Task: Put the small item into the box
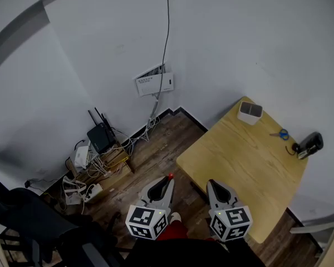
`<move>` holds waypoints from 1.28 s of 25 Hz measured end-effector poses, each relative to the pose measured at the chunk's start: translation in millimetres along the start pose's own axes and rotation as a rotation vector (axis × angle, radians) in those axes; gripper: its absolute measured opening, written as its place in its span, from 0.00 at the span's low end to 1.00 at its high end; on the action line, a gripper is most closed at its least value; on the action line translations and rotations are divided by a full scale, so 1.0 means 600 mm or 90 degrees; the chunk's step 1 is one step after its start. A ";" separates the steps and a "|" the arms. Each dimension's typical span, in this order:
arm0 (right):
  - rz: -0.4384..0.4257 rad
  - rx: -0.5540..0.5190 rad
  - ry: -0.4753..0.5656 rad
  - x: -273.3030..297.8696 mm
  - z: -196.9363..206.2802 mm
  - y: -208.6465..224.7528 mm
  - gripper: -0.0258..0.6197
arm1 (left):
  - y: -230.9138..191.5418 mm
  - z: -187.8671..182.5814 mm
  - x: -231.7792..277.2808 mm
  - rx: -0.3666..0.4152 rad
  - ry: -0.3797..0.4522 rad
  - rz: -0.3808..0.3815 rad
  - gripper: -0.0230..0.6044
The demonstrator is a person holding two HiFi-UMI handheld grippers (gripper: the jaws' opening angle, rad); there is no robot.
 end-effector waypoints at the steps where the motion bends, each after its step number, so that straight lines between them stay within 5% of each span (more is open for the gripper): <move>1: 0.002 -0.001 -0.002 0.007 -0.002 -0.001 0.05 | -0.007 -0.003 0.002 -0.001 0.001 0.001 0.12; 19: 0.040 -0.027 -0.011 0.070 -0.026 -0.018 0.05 | -0.086 -0.031 0.019 -0.017 0.017 0.017 0.12; 32: 0.102 -0.017 -0.012 0.082 -0.040 0.047 0.05 | -0.072 -0.080 0.104 0.011 0.030 0.067 0.12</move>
Point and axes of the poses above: the fingertips, and each gripper's own axes: x forward along the fingers, y to its right, z out of its underside, the point moved 1 cm from there along -x, backward along the fingers, and after that the axes turned 4 degrees about -x, right-handed, at the moved point
